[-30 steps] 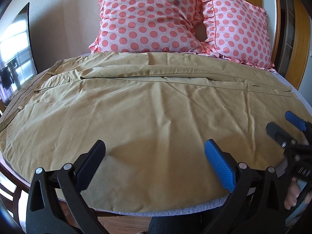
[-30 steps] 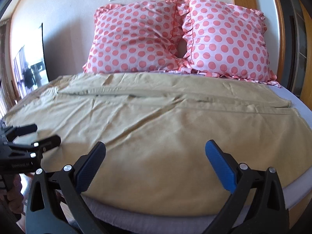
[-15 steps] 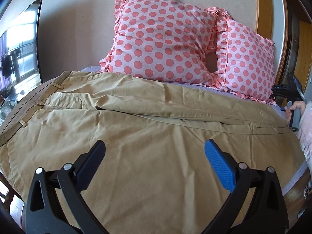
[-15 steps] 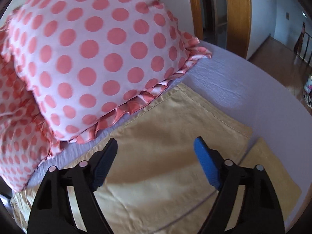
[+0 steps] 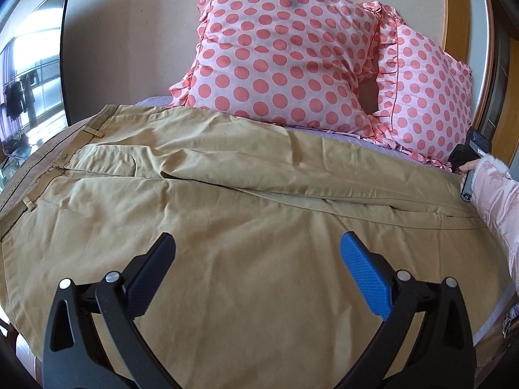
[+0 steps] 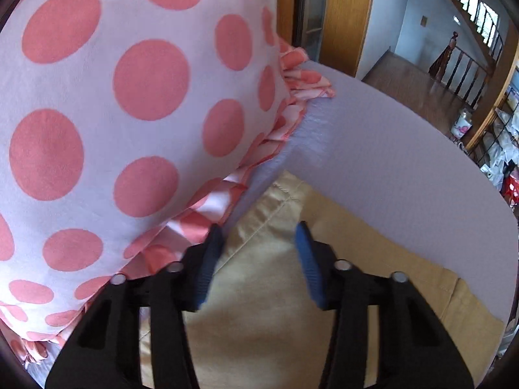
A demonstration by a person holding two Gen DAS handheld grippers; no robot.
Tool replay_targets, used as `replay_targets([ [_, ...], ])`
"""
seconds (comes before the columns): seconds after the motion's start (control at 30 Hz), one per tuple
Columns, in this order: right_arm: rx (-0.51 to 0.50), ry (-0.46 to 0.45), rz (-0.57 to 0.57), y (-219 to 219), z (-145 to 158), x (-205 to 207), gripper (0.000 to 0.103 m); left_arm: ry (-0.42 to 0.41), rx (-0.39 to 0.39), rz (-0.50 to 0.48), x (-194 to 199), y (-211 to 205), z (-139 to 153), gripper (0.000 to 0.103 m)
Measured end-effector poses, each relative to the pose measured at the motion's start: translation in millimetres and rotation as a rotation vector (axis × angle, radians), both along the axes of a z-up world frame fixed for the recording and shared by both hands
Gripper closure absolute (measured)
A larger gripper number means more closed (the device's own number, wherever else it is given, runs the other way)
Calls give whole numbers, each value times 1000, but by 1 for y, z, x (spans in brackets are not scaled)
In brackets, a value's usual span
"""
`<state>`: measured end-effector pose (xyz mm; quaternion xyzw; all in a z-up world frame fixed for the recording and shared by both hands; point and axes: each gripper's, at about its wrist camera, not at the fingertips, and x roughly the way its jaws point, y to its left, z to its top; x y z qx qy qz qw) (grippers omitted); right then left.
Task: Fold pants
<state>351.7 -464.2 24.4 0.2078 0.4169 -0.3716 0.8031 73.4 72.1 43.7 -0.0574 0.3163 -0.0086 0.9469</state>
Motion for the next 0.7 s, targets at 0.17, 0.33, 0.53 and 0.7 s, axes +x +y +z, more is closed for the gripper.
replay_targets([
  [0.17, 236, -243, 44, -34, 4, -48, 99, -20, -6, -36, -10, -2, 6, 2],
  [0.33, 356, -515, 168, -24, 32, -174, 99, -63, -24, -27, -22, 6, 12, 2],
  [0.53, 542, -490, 150, -6, -2, -300, 99, -81, -107, -17, -23, 17, 18, 2],
  [0.7, 622, -461, 86, -10, -19, -314, 74, -72, -193, -55, -19, 21, 22, 2],
])
